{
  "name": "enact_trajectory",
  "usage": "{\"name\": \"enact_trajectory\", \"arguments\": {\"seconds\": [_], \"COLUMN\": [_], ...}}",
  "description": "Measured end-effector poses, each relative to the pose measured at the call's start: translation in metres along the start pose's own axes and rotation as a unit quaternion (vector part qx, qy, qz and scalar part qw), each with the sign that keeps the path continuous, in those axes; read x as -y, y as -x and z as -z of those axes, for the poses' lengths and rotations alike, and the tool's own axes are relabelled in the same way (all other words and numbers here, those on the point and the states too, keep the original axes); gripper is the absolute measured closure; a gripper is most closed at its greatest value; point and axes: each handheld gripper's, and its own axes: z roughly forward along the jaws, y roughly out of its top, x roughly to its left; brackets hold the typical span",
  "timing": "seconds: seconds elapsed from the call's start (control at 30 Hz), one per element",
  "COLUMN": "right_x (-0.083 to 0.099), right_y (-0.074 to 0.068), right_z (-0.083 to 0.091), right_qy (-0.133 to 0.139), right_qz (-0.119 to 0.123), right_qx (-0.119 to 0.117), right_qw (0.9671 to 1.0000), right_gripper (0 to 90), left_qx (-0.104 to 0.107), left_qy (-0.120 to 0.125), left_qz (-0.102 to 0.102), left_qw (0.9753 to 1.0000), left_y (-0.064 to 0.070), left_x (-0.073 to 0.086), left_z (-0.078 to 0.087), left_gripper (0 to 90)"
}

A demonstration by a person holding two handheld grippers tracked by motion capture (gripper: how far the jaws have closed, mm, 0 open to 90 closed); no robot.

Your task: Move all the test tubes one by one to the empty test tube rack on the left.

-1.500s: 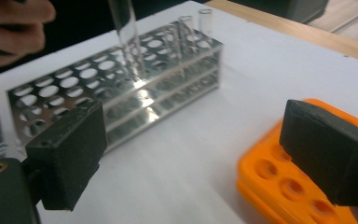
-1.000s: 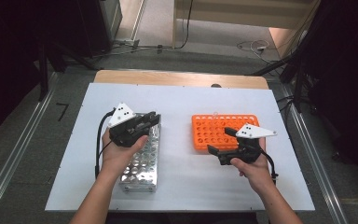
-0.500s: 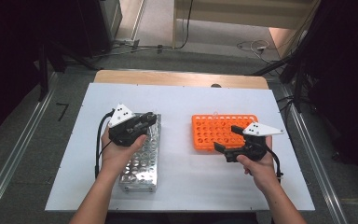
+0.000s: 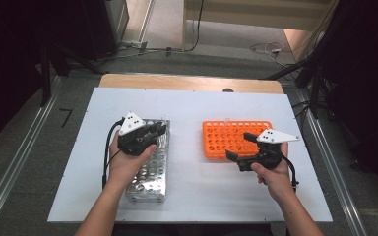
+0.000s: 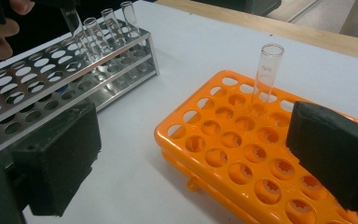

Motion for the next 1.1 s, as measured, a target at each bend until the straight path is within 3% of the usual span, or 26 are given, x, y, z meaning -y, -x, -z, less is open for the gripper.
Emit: {"name": "enact_trajectory", "arguments": {"seconds": [0.63,0.8,1.0,1.1], "right_x": [0.000,0.001,0.001,0.001], "right_y": [0.001,0.001,0.001,0.001], "right_z": [-0.001,-0.002,-0.003,-0.003], "right_qy": [-0.001,-0.006,-0.009,-0.008], "right_qz": [-0.001,-0.002,-0.001,0.000], "right_qx": [-0.002,-0.002,-0.004,-0.004], "right_qw": [1.0000,1.0000,1.0000,1.0000], "right_gripper": [1.6,1.6,1.6,1.6], "left_qx": [-0.011,-0.012,-0.013,-0.005], "left_qy": [-0.055,-0.078,-0.091,-0.094], "left_qz": [-0.006,0.008,0.009,0.019], "left_qw": [0.9984,0.9968,0.9957,0.9953], "left_y": [0.006,0.005,0.004,0.003], "left_x": [0.012,0.012,0.013,0.012], "left_z": [-0.007,-0.010,-0.012,-0.011], "left_gripper": [74.8,74.5,74.3,72.6]}}
